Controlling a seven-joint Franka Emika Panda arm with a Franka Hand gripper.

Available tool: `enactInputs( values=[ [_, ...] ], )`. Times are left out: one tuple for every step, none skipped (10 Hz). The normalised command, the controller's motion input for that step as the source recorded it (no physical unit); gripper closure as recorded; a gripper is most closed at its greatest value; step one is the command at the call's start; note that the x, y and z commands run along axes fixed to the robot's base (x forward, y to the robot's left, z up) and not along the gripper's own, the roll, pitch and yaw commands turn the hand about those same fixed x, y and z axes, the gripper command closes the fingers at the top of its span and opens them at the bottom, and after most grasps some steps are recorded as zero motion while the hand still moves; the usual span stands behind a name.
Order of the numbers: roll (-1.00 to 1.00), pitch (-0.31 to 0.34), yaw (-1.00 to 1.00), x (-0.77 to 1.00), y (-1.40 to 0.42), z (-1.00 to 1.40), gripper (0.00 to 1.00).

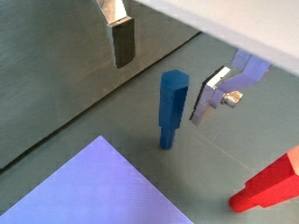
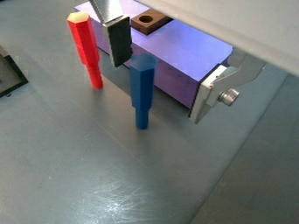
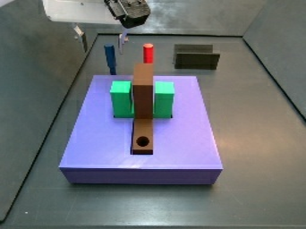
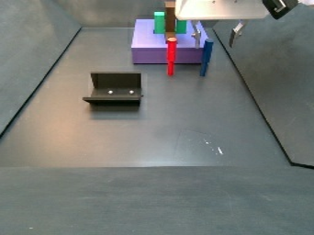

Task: Pick up the blue object. Move up. Move to above the board. Insert the blue object.
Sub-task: Pick up the blue object.

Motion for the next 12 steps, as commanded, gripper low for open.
enactInputs(
  values=[
    [0.04,0.017,0.0,0.11,0.0,-0.05,0.0],
    [0.06,0.006,0.0,0.15,0.0,-0.13,0.0],
    [0.06,0.0,0.0,0.15,0.0,-0.17,0.0],
    [0.06,0.0,0.0,0.14,0.0,-0.18,0.0],
    [0.07,0.0,0.0,0.07,0.0,-0.28,0.0],
    [0.08,0.0,0.0,0.02,0.04,-0.26,0.0],
    [0.07,0.0,0.0,0.0,0.1,-0.19,0.0],
    [0.02,0.0,0.0,-0.01,0.14,-0.08,0.0],
    [0.0,0.0,0.0,-0.03,0.12,-0.03,0.0],
    [0.0,0.0,0.0,0.0,-0.04,0.0,0.0],
    [0.01,0.0,0.0,0.14,-0.27,0.0,0.0],
    [0.02,0.026,-0.08,0.15,-0.28,0.0,0.0]
  ],
)
